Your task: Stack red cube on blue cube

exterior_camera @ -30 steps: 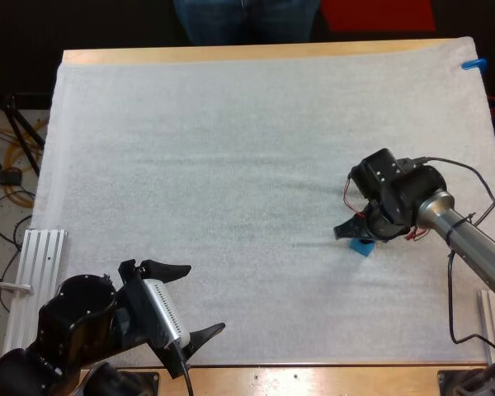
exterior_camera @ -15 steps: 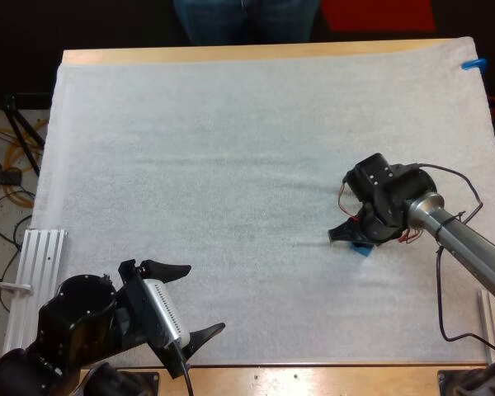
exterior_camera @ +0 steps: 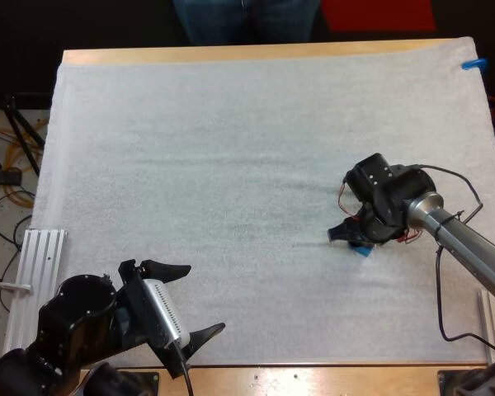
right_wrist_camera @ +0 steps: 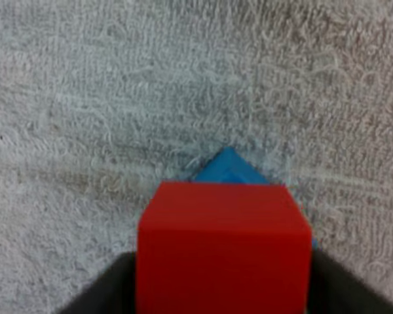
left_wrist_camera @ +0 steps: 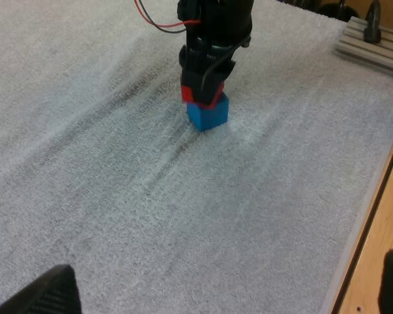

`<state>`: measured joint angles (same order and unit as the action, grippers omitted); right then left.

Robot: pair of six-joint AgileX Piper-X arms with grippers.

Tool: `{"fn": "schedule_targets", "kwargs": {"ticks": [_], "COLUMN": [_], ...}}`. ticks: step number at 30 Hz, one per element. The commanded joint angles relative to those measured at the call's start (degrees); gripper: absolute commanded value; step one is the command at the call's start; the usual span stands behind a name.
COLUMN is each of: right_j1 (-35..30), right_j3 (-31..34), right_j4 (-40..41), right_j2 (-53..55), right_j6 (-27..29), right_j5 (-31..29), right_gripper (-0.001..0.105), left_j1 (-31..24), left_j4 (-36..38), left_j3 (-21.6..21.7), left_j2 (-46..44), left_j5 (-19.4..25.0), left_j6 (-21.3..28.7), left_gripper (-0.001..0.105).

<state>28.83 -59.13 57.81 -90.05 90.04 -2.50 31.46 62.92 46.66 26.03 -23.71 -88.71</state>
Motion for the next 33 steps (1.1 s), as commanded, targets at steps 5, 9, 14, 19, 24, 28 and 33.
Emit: {"fn": "schedule_targets", "kwargs": {"ticks": [5,9,14,19,24,28,33], "right_j1": [0.02,0.02,0.02,0.02,0.02,-0.63,-4.78], "right_j3": [-0.05,-0.05,-0.05,-0.05,-0.05,-0.05,-0.05], "right_j4": [-0.28,-0.39,1.35,4.6,3.89,1.54,1.08], "right_j2": [0.17,2.65,9.35,16.4,21.2,21.43,21.43], "right_j6": [-0.24,-0.24,-0.24,-0.38,-0.38,0.44,3.73], "right_j5": [-0.29,-0.27,-0.27,-0.27,-0.27,-1.15,-1.1], "right_gripper": [0.071,0.071,0.071,0.071,0.071,0.071,0.071], "left_j1": [0.36,0.36,0.36,0.36,0.36,0.36,-5.26], "left_j4": [-0.18,-0.18,-0.18,-0.18,-1.82,-3.98,-9.36], "left_j3": [0.33,0.33,0.33,0.33,0.33,0.33,0.33], "left_j2": [0.06,0.06,0.06,0.06,1.02,4.17,10.07], "left_j5": [-0.49,-0.49,-0.49,-0.49,0.61,5.05,6.86], "left_j6": [0.29,0.29,0.29,0.29,-0.79,-1.31,-1.36], "left_gripper": [0.087,0.087,0.087,0.087,0.087,0.087,0.087]}}
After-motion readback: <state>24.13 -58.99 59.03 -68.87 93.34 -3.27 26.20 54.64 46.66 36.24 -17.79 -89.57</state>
